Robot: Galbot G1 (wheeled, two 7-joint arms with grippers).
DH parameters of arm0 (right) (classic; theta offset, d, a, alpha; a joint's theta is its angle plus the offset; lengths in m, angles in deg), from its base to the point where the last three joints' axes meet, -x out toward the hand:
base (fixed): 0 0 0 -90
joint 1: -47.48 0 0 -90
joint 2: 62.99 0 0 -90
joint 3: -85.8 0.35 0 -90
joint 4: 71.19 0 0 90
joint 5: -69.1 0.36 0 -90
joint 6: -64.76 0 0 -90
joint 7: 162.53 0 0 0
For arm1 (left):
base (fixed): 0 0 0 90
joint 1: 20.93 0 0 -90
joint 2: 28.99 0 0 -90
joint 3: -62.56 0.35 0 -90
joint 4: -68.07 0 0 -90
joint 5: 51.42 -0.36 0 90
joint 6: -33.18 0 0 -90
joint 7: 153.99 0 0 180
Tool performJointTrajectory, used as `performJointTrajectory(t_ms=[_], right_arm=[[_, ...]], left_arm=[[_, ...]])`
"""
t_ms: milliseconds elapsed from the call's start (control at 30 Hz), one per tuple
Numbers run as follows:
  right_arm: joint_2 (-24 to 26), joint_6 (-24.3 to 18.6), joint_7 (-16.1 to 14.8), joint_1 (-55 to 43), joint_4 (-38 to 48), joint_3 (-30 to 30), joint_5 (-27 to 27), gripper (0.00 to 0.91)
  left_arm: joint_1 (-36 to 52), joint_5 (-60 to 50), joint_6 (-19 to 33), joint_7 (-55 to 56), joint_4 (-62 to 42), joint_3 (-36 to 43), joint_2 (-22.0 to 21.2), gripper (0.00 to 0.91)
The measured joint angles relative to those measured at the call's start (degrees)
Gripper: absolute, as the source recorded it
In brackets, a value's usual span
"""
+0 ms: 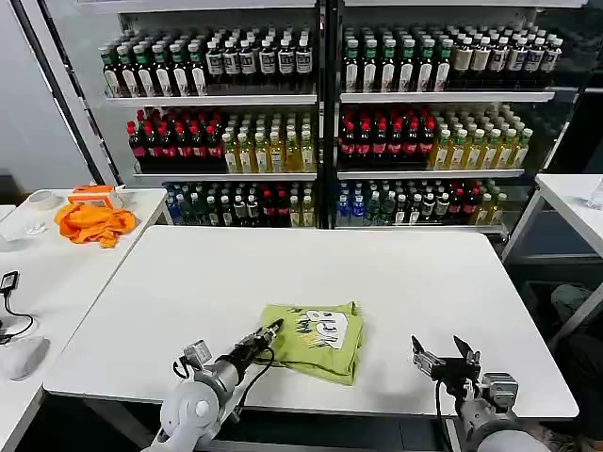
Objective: Fold and organize the clothes.
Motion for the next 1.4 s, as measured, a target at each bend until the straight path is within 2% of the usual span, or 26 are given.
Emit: performJointTrajectory(t_ms=[300, 567, 700, 867, 1000, 1167, 1400], right_arm=[[0.96, 0.25, 0.30, -0.15, -0.45, 0.53, 0.73, 0.907], [0.62, 0.04, 0.26, -0.68, -0.10, -0.04, 0.84, 0.907], [0.15, -0.10, 0.20, -1.29, 0.04, -0.76, 0.74, 0.907], [-0.64, -0.23, 0.13, -2.50, 0.74, -2.24, 0.40, 0.907], [-1.04, -0.34, 0.05, -3.38, 1.18, -3.32, 0.20, 0.907], [-1.31, -0.68, -0.11, -3.39, 1.32, -3.65, -0.23, 0.907], [-1.30, -0.87, -0.13, -2.56, 0.85, -3.21, -0.36, 0.907]], left_arm=[[-0.54, 7.74, -1.61, 1.41, 1.87, -4.04, -0.73, 0.020], [-1.71, 14.40, -3.33, 2.90, 5.82, -12.44, 2.38, 0.020], [-2.56, 15.88, -4.08, 2.69, 6.92, -18.19, 7.29, 0.030], [-2.96, 16.76, -4.59, 1.94, 8.26, -25.41, 16.53, 0.020], [-4.04, 15.60, -4.80, 0.80, 10.90, -28.25, 22.80, 0.020], [-5.87, 9.01, -4.84, -1.31, 14.53, -25.98, 25.72, 0.020], [-5.36, -7.36, -4.45, -3.15, 14.61, -14.91, 23.70, 0.020]])
